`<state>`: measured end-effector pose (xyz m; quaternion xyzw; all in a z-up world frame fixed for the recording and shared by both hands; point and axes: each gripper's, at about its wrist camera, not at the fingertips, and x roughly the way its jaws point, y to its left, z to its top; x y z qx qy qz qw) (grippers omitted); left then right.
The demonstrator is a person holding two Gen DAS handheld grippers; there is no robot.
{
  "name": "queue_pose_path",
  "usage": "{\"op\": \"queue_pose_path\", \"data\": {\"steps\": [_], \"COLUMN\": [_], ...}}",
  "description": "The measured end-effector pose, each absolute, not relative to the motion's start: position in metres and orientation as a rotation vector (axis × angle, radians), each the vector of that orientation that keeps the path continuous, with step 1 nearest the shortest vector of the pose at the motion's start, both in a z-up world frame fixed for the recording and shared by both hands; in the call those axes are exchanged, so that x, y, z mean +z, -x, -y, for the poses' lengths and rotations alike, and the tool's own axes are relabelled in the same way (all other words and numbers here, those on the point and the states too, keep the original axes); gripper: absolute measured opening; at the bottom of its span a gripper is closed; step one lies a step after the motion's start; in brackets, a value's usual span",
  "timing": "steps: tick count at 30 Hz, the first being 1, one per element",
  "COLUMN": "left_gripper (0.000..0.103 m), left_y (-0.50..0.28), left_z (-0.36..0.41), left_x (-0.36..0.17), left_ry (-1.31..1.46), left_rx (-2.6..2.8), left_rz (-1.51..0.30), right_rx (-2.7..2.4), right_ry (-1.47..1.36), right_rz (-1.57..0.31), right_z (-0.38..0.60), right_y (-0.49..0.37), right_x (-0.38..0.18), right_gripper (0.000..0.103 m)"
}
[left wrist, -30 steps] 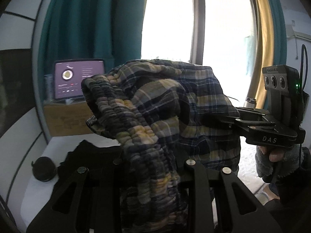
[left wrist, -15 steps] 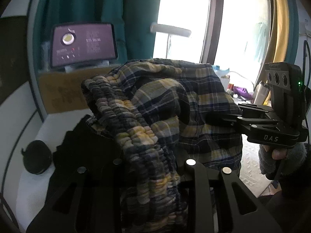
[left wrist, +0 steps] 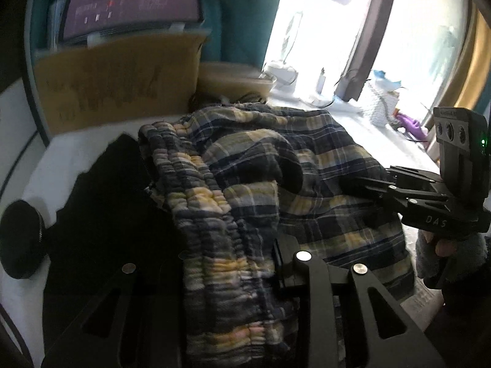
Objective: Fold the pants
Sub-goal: 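Carry the held pants with both tools toward the black garment, then lower the pants onto the bed and open the right tool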
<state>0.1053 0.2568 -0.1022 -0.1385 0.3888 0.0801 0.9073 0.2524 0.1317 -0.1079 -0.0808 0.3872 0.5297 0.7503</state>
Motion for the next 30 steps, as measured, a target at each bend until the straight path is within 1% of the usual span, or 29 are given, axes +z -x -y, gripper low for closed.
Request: {"op": "queue_pose_path", "data": {"steps": [7, 8, 9, 11, 12, 13, 14, 22, 30], "left_gripper": [0.034, 0.034, 0.035, 0.036, 0.039, 0.042, 0.044, 0.045, 0.045], "left_y": [-0.106, -0.105, -0.104, -0.100, -0.098, -0.096, -0.095, -0.076, -0.064], "left_z": [-0.262, -0.264, -0.266, -0.270, -0.271, -0.273, -0.272, -0.269, -0.270], "left_x": [-0.111, -0.112, -0.112, -0.113, -0.113, -0.114, -0.114, -0.101, -0.066], "left_ry": [0.310, 0.318, 0.326, 0.345, 0.353, 0.353, 0.348, 0.323, 0.315], "left_rx": [0.178, 0.182, 0.186, 0.199, 0.208, 0.232, 0.248, 0.288, 0.289], "left_rz": [-0.846, -0.848, -0.850, -0.852, -0.852, -0.856, -0.858, -0.852, -0.730], "right_rx": [1.145, 1.143, 1.135, 1.112, 1.102, 1.090, 1.080, 0.975, 0.964], "right_ry": [0.150, 0.137, 0.130, 0.121, 0.119, 0.118, 0.119, 0.174, 0.118], "right_rz": [-0.934, -0.949, -0.952, -0.949, -0.948, -0.949, -0.950, -0.906, -0.888], "right_z": [-0.140, -0.139, -0.138, -0.132, -0.129, -0.127, -0.124, -0.104, -0.075], "right_y": [-0.274, -0.278, -0.280, -0.287, -0.290, -0.293, -0.294, -0.297, -0.287], "right_x": [-0.136, -0.138, -0.138, -0.138, -0.139, -0.139, -0.139, -0.135, -0.122], "right_gripper": [0.028, 0.033, 0.040, 0.047, 0.052, 0.054, 0.054, 0.054, 0.054]}}
